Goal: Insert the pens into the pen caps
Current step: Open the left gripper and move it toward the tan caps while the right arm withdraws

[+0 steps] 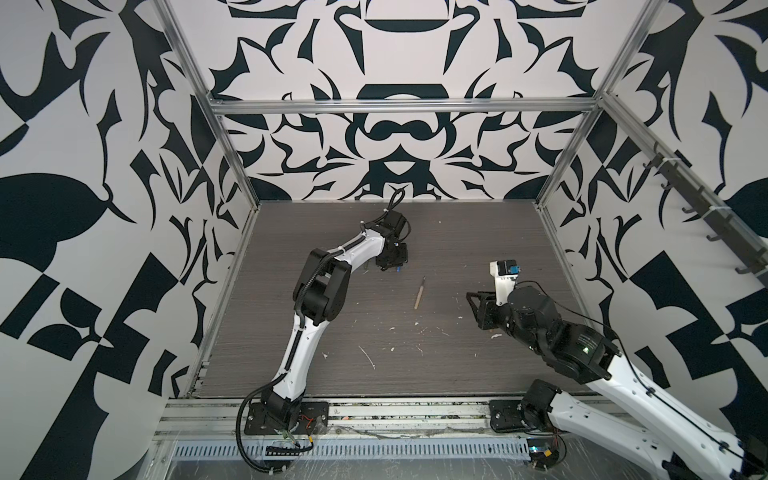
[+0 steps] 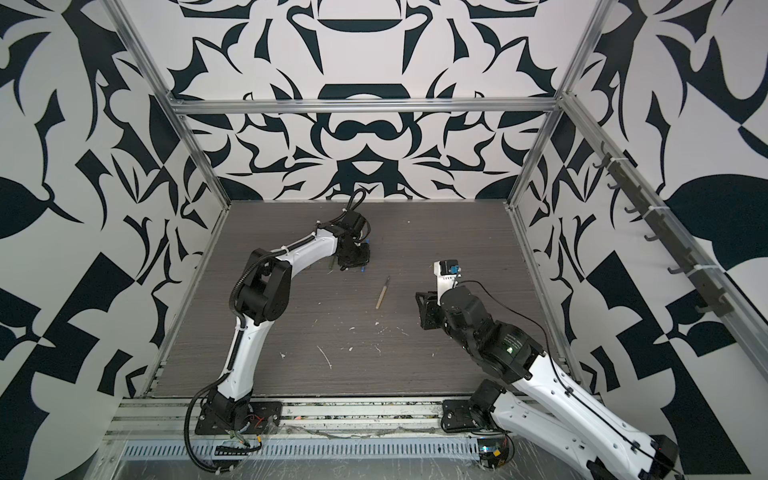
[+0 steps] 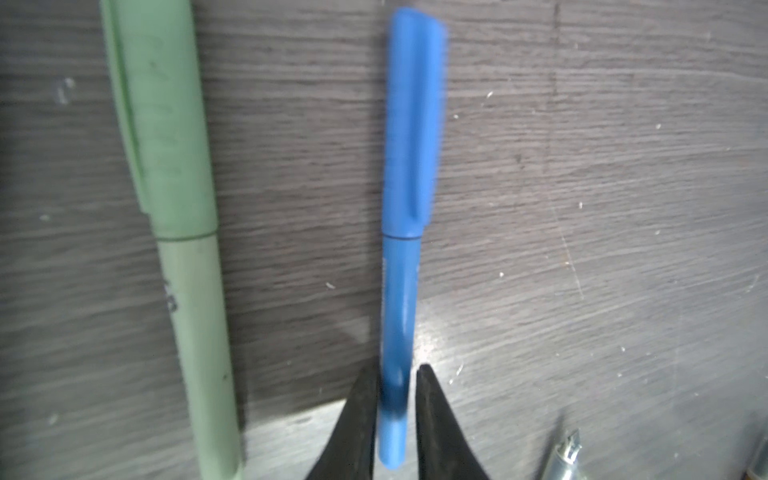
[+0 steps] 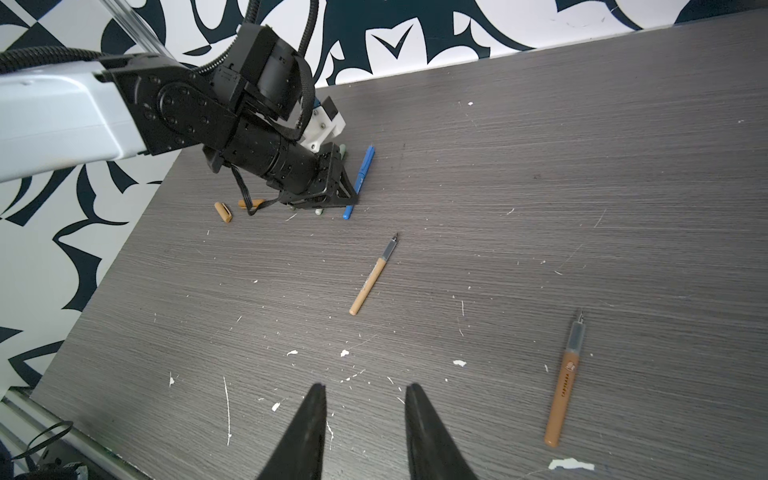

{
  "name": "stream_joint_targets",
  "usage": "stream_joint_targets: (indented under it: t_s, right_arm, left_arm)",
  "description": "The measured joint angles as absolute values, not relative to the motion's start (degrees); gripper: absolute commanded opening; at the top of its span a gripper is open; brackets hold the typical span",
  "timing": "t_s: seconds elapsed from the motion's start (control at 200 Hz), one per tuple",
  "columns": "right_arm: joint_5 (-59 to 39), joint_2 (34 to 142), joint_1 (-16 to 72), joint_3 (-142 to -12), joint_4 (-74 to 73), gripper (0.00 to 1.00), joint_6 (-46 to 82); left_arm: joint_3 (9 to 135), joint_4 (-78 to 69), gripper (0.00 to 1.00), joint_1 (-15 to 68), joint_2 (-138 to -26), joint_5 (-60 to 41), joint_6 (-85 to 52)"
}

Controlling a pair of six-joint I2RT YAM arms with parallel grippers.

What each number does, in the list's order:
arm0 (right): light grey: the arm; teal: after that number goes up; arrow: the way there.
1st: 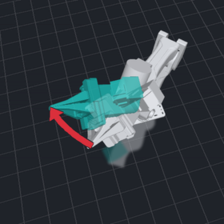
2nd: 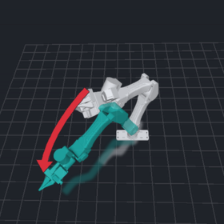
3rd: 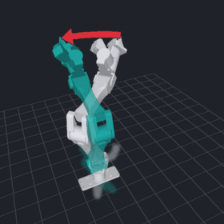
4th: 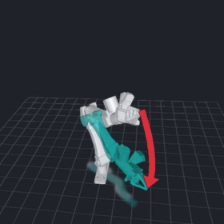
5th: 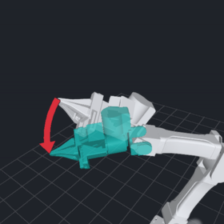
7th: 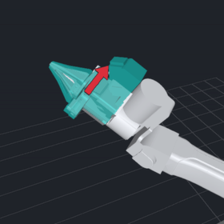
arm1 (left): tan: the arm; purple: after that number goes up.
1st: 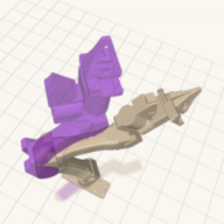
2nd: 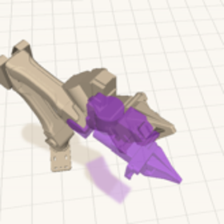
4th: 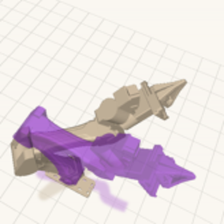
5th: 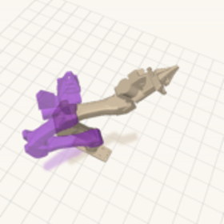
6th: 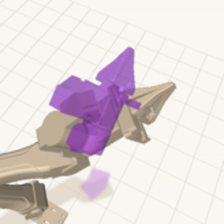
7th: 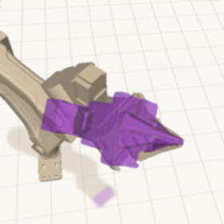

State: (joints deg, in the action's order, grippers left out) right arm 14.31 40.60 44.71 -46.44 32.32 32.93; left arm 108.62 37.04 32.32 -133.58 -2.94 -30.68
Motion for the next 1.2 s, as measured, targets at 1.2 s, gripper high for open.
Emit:
stream_joint_targets:
  t_s: [1.2]
  right_arm:
    - [9.43,44.75,44.71,-46.44,30.63,0.41,33.06]
  left_arm:
    - [90.83,36.1,0.52,1.19,-112.53,-10.37,-24.86]
